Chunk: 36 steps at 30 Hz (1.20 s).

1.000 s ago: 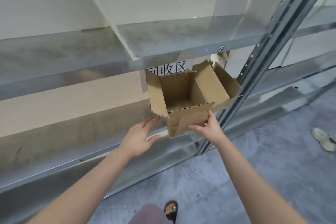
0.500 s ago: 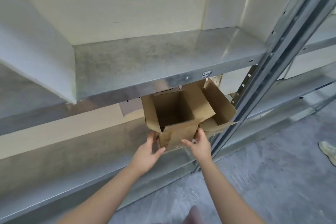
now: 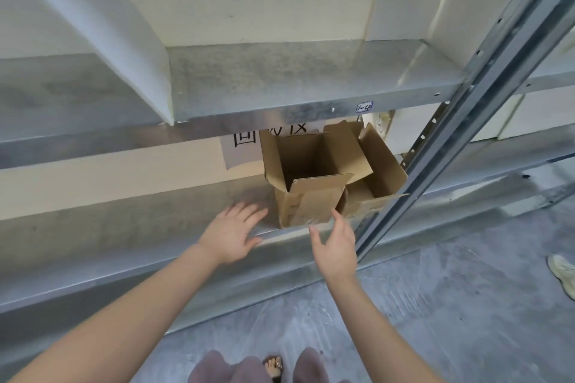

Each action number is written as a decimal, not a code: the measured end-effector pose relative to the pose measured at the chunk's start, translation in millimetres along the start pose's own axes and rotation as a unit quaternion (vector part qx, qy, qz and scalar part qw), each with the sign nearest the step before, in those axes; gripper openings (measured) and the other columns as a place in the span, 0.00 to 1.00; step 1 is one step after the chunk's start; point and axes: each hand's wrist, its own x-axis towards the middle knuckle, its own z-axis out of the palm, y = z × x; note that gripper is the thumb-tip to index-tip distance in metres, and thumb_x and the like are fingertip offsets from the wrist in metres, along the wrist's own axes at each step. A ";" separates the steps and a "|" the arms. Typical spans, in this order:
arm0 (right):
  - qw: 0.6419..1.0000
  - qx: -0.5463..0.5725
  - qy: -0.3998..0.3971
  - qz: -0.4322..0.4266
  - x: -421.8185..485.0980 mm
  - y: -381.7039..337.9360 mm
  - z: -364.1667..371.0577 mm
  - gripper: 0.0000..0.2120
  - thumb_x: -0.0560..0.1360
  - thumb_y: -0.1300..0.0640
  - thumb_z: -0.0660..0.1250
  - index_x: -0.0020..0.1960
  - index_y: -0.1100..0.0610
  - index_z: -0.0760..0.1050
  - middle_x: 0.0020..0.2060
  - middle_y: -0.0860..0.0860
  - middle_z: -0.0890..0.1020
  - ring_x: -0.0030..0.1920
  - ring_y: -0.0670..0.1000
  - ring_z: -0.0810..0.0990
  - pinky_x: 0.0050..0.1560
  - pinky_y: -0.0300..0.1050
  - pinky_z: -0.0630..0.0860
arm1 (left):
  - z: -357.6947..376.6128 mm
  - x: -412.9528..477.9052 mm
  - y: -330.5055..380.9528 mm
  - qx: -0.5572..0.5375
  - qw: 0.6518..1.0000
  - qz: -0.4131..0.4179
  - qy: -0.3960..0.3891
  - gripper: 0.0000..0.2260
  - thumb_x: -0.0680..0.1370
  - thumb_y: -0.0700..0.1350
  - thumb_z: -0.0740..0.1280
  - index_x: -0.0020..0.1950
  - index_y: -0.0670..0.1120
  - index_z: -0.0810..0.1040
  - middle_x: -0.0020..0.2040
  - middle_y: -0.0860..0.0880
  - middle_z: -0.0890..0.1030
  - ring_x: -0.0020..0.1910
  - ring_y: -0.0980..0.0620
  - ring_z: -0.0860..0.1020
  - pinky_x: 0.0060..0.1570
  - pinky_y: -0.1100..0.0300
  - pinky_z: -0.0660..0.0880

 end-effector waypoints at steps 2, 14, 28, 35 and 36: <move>0.994 -0.067 -0.024 -0.080 -16.4 -14.7 2.2 0.30 0.79 0.38 0.56 0.77 0.49 0.56 0.77 0.49 0.60 0.78 0.52 0.53 0.74 0.52 0.59 | -7.9 -21.0 -3.6 0.004 1.000 -0.001 0.014 0.29 0.80 0.61 0.54 0.79 0.54 0.50 0.79 0.51 0.53 0.78 0.47 0.51 0.75 0.52 0.44; 0.908 -0.203 -0.137 -0.340 -158.2 -171.3 89.8 0.32 0.79 0.37 0.49 0.79 0.48 0.51 0.78 0.53 0.56 0.79 0.55 0.46 0.77 0.58 0.41 | -26.7 -241.9 -109.9 -0.007 0.983 -0.154 0.097 0.28 0.80 0.57 0.59 0.78 0.54 0.56 0.77 0.48 0.61 0.77 0.46 0.56 0.75 0.51 0.48; 0.857 -0.172 -0.201 -0.442 -397.2 -434.8 325.7 0.31 0.80 0.40 0.54 0.79 0.48 0.51 0.78 0.53 0.57 0.78 0.56 0.48 0.77 0.58 0.43 | -9.8 -574.1 -381.4 0.029 0.960 -0.259 0.104 0.29 0.76 0.55 0.66 0.75 0.53 0.64 0.73 0.46 0.69 0.73 0.42 0.65 0.72 0.45 0.57; 0.815 -0.142 -0.245 -0.506 -477.9 -559.7 433.2 0.31 0.79 0.42 0.57 0.79 0.48 0.54 0.77 0.54 0.59 0.78 0.57 0.51 0.77 0.57 0.47 | -1.7 -698.3 -504.4 0.001 0.928 -0.358 0.099 0.28 0.78 0.57 0.61 0.77 0.55 0.59 0.75 0.47 0.64 0.75 0.44 0.61 0.72 0.48 0.55; 0.810 -0.134 -0.253 -0.512 -485.7 -576.1 449.1 0.30 0.79 0.42 0.57 0.78 0.49 0.55 0.77 0.54 0.59 0.78 0.57 0.52 0.77 0.57 0.48 | 1.0 -712.5 -521.7 -0.005 0.924 -0.369 0.097 0.27 0.79 0.58 0.60 0.77 0.55 0.58 0.76 0.47 0.63 0.75 0.45 0.59 0.73 0.49 0.54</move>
